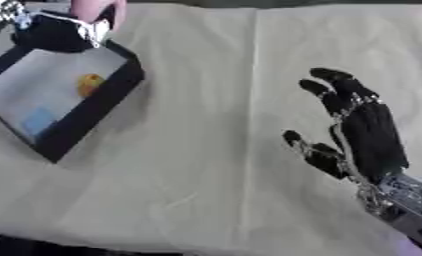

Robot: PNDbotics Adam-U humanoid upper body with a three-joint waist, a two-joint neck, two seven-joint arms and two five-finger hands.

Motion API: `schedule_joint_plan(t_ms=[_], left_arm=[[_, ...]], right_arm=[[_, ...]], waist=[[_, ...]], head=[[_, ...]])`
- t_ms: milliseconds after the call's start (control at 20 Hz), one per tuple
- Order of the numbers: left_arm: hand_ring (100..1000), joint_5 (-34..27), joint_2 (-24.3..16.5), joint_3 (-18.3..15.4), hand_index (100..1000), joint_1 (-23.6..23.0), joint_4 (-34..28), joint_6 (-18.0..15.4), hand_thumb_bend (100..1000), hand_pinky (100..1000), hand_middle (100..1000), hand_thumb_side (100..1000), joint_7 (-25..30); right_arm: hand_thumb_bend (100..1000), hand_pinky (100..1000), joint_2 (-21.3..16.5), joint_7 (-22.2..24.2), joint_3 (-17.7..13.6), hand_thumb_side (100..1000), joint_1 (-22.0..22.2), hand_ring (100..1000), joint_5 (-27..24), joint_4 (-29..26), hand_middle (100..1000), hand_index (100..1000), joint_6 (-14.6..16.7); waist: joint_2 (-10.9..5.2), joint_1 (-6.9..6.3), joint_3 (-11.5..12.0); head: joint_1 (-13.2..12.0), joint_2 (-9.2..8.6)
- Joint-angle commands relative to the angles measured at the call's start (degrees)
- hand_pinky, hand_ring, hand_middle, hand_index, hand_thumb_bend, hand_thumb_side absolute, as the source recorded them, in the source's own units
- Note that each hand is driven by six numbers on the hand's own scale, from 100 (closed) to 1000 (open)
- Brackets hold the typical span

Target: Pick up the objects with one hand, pass them to the other hand, and then place them into the box on the other side of the table.

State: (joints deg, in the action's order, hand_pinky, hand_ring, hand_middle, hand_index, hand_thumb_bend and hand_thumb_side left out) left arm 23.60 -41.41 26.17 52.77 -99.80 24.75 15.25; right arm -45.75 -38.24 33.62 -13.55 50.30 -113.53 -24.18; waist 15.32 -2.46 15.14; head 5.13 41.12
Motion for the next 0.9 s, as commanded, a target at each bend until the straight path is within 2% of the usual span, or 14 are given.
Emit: schedule_joint_plan(t_ms=[50,300,500,900], left_arm=[[546,0.73,-3.01,-1.72,405,-0.08,0.98,-0.37,100,787,382,164,-1.16],[548,2.26,-3.63,-2.75,407,-1.34,4.70,-1.16,100,787,385,165,-2.74],[552,2.97,-3.26,-3.36,410,-1.71,8.21,-2.29,100,791,389,170,-3.37],[567,7.53,-2.77,-3.06,420,-3.16,14.81,-5.03,100,774,422,156,-4.66]], right_arm=[[691,492,-1.48,-1.29,-0.72,100,-0.03,787,0.81,-1.07,776,789,-0.86],[692,492,-1.19,-1.82,-0.90,100,0.77,786,1.44,-1.07,775,789,-1.41],[692,494,-0.75,-2.28,-0.90,100,1.35,785,1.94,-1.07,773,790,-1.93],[693,502,0.10,-3.03,-0.89,100,3.02,784,3.55,-1.07,769,792,-3.03]], waist=[[-1.22,0.05,-0.17],[-0.90,0.40,-0.81],[-0.61,0.91,-1.54],[0.20,1.83,-3.18]], head=[[-1.88,-1.87],[-4.36,-3.65],[-5.68,-4.19],[-6.95,-2.97]])
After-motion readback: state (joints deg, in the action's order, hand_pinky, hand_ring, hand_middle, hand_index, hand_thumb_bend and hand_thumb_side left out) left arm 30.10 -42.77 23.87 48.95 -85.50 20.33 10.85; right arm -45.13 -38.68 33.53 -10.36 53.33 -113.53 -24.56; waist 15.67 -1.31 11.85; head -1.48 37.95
